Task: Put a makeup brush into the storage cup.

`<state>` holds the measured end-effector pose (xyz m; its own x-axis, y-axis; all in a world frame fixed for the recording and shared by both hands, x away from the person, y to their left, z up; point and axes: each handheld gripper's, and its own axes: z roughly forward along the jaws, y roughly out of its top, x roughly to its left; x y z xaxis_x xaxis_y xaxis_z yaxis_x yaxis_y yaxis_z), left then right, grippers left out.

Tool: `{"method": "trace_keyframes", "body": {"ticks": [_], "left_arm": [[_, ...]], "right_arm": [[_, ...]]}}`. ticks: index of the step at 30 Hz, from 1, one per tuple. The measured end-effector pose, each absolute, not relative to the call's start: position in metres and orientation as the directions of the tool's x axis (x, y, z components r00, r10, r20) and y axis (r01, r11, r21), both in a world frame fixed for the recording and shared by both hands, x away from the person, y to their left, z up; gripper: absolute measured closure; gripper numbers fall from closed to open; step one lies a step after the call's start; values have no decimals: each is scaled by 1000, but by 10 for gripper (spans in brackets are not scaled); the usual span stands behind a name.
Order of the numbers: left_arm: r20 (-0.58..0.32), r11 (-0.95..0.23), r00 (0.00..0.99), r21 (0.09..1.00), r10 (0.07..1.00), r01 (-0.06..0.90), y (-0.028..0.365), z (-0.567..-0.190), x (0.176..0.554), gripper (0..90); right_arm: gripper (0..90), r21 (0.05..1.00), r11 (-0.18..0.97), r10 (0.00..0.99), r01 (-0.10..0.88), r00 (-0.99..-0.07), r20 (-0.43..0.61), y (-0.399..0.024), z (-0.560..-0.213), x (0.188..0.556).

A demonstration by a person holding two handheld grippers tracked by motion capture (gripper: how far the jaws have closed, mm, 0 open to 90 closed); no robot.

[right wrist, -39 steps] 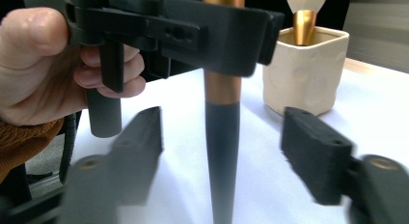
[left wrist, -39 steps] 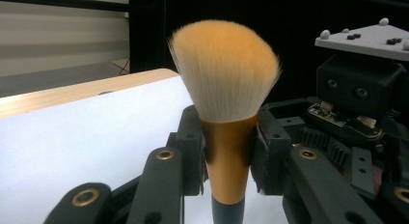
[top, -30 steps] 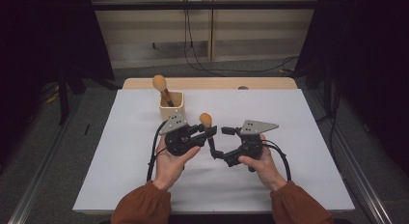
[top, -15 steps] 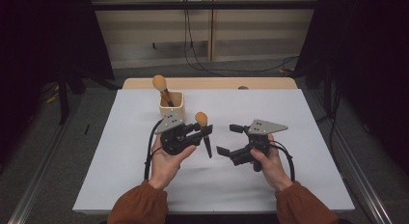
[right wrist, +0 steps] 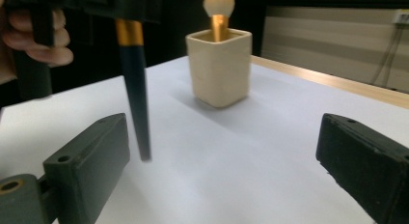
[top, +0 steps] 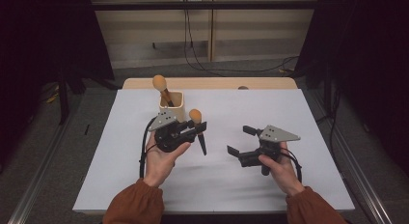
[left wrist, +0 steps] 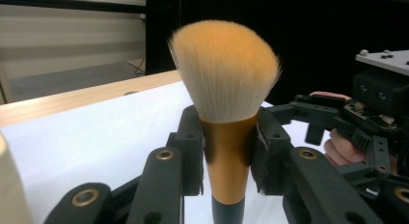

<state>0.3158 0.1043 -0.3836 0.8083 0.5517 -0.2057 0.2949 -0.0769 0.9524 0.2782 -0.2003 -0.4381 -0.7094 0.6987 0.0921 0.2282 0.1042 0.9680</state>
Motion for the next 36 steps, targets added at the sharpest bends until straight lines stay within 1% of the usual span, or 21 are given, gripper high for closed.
{"method": "trace_keyframes", "body": {"ticks": [2,6,10,15,23,27,32,36], "left_arm": [[-207,-76,806,952,554,297,106,-383,316,692],[-206,-77,801,951,562,298,111,-381,318,692],[-199,-79,796,952,572,296,117,-379,320,692],[-197,-73,784,953,588,294,123,-374,324,692],[-182,-65,769,958,613,279,137,-363,331,692],[-176,-55,755,961,632,270,146,-357,335,692],[-168,-46,735,964,657,262,160,-349,340,692],[-160,-45,720,965,676,257,170,-343,344,692]], "right_arm": [[37,968,104,710,228,-699,89,-206,-439,276],[4,965,81,717,250,-687,117,-218,-440,271],[3,963,74,732,261,-669,125,-228,-441,267],[0,963,74,750,259,-651,118,-237,-441,262],[0,967,78,798,241,-596,84,-254,-445,254],[0,964,77,807,254,-583,89,-260,-447,249],[0,959,105,803,263,-592,74,-269,-450,244],[0,961,91,807,261,-585,82,-275,-451,241]]}}
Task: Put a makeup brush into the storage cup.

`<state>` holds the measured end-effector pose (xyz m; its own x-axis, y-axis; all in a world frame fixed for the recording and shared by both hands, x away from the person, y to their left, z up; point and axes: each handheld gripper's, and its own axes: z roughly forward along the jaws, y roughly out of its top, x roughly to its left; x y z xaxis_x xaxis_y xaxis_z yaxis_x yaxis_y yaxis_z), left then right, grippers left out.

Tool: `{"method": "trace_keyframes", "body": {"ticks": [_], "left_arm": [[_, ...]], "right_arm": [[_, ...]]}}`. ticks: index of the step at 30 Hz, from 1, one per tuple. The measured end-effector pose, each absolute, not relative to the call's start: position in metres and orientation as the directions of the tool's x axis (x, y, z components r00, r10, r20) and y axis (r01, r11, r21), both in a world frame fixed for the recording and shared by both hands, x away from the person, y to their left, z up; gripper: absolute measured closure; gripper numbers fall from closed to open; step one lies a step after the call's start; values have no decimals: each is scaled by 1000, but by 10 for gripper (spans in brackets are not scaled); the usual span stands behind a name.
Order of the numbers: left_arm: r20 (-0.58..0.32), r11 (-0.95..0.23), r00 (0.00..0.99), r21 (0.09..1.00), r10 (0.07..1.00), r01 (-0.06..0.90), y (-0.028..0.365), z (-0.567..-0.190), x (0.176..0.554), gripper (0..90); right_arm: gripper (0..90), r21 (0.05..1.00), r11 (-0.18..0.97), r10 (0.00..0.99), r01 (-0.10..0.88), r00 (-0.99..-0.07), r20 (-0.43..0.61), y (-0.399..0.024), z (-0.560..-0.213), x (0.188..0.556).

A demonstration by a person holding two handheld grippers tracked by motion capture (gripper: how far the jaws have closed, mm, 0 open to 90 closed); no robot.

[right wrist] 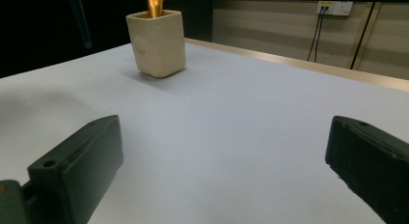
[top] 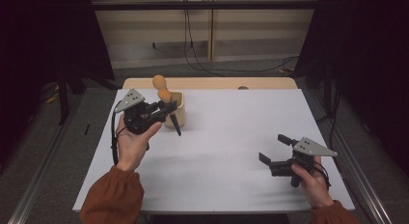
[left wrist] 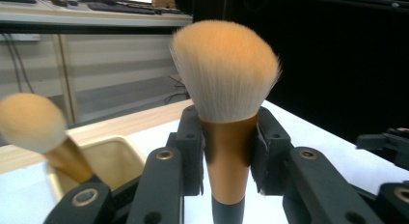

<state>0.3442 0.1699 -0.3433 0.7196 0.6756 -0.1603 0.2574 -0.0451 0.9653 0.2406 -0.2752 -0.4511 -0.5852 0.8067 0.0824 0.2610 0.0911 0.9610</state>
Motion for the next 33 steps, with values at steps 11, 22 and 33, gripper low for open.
{"method": "trace_keyframes", "body": {"ticks": [11,22,33], "left_arm": [[-166,-14,683,968,712,250,191,-329,359,692],[-141,-26,671,972,728,232,195,-313,373,692],[-115,-30,672,979,732,200,191,-315,389,692]], "right_arm": [[0,964,76,839,256,-539,77,-284,-457,227],[0,968,71,851,242,-520,68,-290,-461,214],[0,969,70,851,235,-521,64,-291,-462,214]]}}
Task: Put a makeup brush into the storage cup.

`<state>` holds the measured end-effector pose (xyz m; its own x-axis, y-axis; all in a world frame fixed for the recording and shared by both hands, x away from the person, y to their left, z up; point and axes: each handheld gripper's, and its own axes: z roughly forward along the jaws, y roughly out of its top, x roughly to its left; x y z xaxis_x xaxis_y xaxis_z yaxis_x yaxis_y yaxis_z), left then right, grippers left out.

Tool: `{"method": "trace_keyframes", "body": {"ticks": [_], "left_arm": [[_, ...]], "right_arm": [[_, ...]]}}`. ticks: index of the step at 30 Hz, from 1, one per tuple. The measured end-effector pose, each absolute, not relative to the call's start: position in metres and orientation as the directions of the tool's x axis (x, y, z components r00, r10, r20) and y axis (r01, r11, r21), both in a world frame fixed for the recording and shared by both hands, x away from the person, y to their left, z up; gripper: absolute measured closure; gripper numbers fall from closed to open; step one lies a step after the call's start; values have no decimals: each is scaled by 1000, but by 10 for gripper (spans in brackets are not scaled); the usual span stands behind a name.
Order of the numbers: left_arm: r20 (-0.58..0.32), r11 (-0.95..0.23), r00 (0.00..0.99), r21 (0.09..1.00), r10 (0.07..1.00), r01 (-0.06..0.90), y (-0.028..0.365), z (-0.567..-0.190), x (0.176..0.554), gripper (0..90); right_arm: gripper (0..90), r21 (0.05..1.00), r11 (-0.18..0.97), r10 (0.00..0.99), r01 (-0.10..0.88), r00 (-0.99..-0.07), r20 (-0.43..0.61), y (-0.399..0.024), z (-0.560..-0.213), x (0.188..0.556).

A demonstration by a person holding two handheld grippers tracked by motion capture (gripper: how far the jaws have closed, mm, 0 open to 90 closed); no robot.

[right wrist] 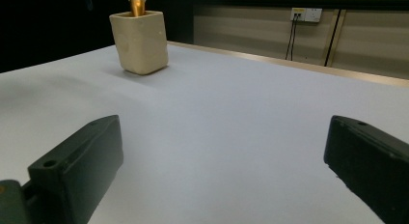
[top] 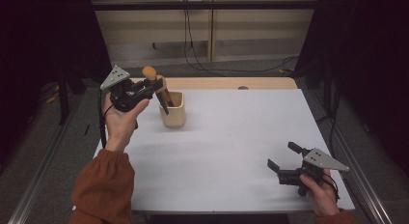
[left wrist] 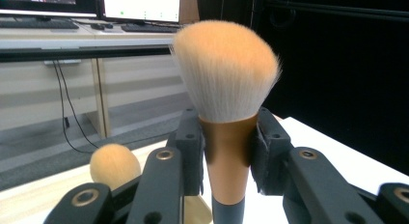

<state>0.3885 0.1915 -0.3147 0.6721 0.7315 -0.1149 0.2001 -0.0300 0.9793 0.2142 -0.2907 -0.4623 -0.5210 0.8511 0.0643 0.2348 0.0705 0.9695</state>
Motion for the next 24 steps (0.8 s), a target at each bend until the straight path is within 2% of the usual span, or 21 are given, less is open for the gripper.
{"method": "trace_keyframes", "body": {"ticks": [9,21,24], "left_arm": [[-86,-39,677,985,731,168,180,-303,401,692],[-120,1,677,985,726,174,172,-314,420,692],[-89,-28,676,987,732,160,171,-316,423,692]], "right_arm": [[0,971,77,852,228,-521,55,-290,-462,214],[0,970,79,846,229,-530,56,-290,-463,214],[0,970,80,844,228,-533,56,-289,-462,213]]}}
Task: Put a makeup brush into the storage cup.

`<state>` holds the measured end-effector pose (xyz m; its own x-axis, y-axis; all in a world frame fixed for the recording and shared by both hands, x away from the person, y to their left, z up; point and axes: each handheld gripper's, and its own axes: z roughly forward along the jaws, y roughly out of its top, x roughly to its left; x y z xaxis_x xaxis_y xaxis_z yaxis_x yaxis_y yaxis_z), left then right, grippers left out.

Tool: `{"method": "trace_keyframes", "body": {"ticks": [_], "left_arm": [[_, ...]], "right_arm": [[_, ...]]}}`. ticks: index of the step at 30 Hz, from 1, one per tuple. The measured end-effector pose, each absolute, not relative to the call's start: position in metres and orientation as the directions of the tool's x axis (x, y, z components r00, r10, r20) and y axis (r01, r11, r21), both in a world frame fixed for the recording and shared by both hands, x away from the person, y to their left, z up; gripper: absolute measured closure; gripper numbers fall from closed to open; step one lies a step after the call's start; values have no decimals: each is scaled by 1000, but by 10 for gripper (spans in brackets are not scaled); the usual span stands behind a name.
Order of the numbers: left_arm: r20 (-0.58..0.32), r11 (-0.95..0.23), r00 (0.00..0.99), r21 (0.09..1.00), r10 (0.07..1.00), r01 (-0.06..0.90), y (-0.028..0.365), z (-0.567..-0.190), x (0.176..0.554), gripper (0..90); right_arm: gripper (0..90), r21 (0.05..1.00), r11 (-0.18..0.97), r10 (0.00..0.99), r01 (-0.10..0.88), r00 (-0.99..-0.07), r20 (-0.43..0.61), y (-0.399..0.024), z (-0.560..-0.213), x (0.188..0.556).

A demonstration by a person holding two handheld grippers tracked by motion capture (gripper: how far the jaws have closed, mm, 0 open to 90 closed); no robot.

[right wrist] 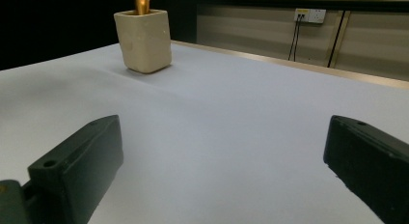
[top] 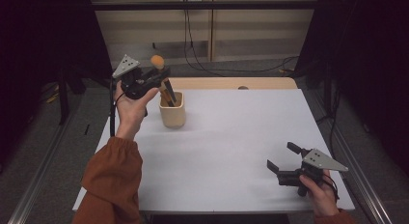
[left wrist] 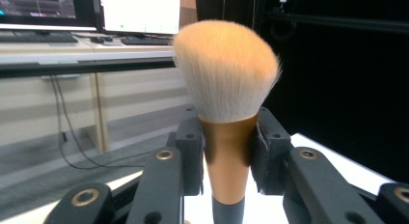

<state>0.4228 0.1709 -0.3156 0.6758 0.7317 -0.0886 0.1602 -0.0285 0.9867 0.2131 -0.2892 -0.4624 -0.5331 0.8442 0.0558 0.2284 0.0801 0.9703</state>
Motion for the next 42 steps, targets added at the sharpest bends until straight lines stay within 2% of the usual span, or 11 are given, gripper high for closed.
{"method": "trace_keyframes", "body": {"ticks": [16,42], "left_arm": [[-103,-49,671,978,734,204,163,-341,438,691],[-110,-80,678,967,726,243,155,-367,439,691]], "right_arm": [[0,969,90,837,232,-545,53,-288,-464,214],[0,969,97,837,229,-546,45,-288,-464,213]]}}
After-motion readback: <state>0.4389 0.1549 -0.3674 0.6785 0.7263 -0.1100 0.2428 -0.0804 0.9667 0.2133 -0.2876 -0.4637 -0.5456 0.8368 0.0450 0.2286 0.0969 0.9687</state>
